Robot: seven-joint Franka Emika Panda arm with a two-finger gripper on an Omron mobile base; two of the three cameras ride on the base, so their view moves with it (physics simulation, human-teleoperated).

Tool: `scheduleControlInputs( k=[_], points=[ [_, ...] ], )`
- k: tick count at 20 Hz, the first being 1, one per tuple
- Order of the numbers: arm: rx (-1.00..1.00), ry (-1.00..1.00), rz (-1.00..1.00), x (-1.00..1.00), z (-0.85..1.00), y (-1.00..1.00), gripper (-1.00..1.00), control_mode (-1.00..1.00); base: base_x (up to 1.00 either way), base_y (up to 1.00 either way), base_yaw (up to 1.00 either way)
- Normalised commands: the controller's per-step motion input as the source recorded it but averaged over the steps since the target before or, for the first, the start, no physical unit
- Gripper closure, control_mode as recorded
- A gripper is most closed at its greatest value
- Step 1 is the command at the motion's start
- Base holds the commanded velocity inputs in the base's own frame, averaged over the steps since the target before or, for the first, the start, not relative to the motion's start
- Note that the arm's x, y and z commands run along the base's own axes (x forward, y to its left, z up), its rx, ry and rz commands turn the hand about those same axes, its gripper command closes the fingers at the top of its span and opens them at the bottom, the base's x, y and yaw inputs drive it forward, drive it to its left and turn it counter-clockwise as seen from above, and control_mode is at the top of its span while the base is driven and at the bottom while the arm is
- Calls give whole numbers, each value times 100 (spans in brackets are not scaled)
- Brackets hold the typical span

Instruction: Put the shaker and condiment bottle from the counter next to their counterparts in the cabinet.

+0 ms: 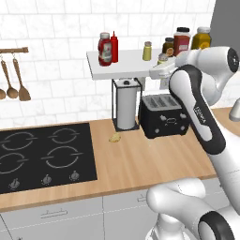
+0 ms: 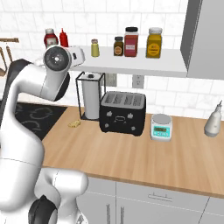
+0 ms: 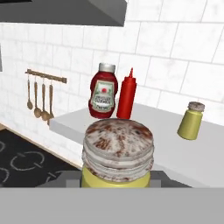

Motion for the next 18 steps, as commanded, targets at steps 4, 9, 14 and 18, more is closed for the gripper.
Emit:
scheduleControlInputs(
  k=[4, 9, 14, 18],
  points=[
    [0, -3, 0, 29, 3, 0, 100, -100, 0, 0, 0],
    [0, 5, 0, 15, 48, 0, 100, -100, 0, 0, 0],
    [0, 10, 0, 23, 25, 0, 100, -100, 0, 0, 0],
    [-2, -15, 0, 28, -46, 0, 100, -100, 0, 0, 0]
  ],
)
